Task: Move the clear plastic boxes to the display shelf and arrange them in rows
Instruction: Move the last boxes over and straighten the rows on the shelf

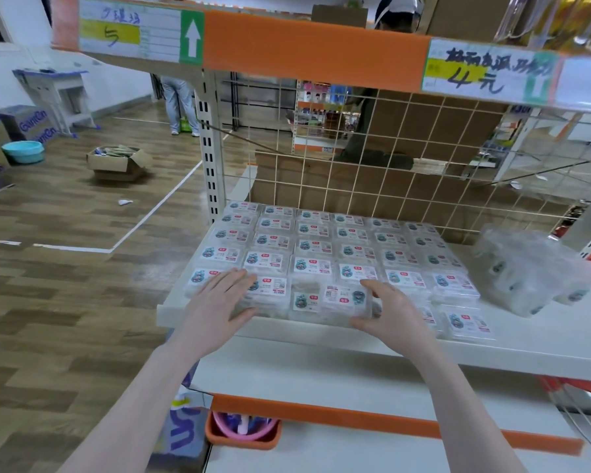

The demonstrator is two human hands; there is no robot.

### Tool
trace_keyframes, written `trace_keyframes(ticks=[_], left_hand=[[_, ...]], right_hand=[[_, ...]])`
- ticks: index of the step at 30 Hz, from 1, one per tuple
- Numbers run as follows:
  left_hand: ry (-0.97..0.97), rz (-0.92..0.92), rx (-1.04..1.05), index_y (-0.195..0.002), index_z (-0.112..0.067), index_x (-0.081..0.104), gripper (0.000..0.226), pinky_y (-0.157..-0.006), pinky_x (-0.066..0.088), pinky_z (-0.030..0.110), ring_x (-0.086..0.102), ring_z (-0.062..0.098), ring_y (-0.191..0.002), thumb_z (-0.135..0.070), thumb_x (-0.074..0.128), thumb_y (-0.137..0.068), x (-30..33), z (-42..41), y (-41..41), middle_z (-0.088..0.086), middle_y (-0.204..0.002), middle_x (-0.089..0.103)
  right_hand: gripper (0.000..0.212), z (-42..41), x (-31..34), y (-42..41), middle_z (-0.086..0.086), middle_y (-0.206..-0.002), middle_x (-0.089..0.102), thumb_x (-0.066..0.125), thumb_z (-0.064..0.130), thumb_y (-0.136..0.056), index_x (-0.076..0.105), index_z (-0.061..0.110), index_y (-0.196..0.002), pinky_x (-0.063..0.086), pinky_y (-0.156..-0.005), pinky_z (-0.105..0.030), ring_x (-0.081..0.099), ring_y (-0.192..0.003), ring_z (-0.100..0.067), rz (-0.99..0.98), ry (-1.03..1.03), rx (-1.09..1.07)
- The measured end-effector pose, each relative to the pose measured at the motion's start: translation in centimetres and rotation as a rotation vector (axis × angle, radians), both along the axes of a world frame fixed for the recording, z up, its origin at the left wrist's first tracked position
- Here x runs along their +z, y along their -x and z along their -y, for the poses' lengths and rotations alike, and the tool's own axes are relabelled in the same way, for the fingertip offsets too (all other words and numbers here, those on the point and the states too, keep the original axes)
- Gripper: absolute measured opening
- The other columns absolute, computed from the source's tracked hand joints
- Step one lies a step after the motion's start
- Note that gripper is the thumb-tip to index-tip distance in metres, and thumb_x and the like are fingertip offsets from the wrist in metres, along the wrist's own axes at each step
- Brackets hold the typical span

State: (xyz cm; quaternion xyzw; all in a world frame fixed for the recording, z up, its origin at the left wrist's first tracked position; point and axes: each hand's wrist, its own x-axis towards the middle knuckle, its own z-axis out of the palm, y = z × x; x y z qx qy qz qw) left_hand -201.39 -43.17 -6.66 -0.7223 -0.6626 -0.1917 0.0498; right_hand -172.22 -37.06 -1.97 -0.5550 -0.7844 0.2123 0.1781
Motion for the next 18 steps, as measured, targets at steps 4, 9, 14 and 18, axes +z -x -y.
trace_keyframes(ticks=[4, 9, 14, 18], left_hand=[[-0.012, -0.009, -0.003, -0.129, -0.014, 0.057, 0.062, -0.104, 0.029, 0.041, 0.053, 0.025, -0.122, -0.055, 0.038, -0.085, -0.1, 0.1, 0.0, 0.006, -0.130, 0.058], [-0.022, -0.014, -0.003, -0.128, -0.014, 0.058, 0.061, -0.103, 0.029, 0.041, 0.054, 0.026, -0.121, -0.053, 0.040, -0.084, -0.1, 0.2, 0.0, 0.006, -0.129, 0.059], [-0.013, -0.006, 0.007, -0.130, -0.016, 0.056, 0.062, -0.104, 0.027, 0.039, 0.051, 0.024, -0.124, -0.054, 0.038, -0.084, -0.3, 0.2, -0.1, 0.005, -0.132, 0.057], [-0.004, -0.012, 0.005, -0.129, -0.015, 0.057, 0.065, -0.103, 0.029, 0.038, 0.052, 0.026, -0.123, -0.056, 0.037, -0.083, -0.4, -0.1, 0.1, 0.006, -0.131, 0.057]], right_hand=[[0.072, 0.3, -0.2, 0.8, 0.002, -0.139, 0.043, 0.070, 0.039, -0.080, 0.038, 0.018, -0.141, 0.032, -0.101, -0.025, 0.040, -0.126, -0.017, 0.095, -0.036, 0.035], [0.074, 0.4, 0.1, 0.9, 0.002, -0.142, 0.041, 0.070, 0.040, -0.080, 0.036, 0.018, -0.142, 0.029, -0.105, -0.026, 0.037, -0.130, -0.015, 0.133, -0.060, 0.057], [0.080, 1.3, 0.3, 1.0, 0.001, -0.140, 0.040, 0.062, 0.055, -0.080, 0.028, 0.024, -0.144, 0.031, -0.105, -0.029, 0.036, -0.129, -0.018, 0.286, -0.085, 0.047], [0.084, 2.3, 0.1, 1.8, 0.000, -0.133, 0.044, 0.051, 0.070, -0.078, 0.025, 0.024, -0.143, 0.035, -0.100, -0.030, 0.039, -0.124, -0.020, 0.377, -0.126, -0.002]])
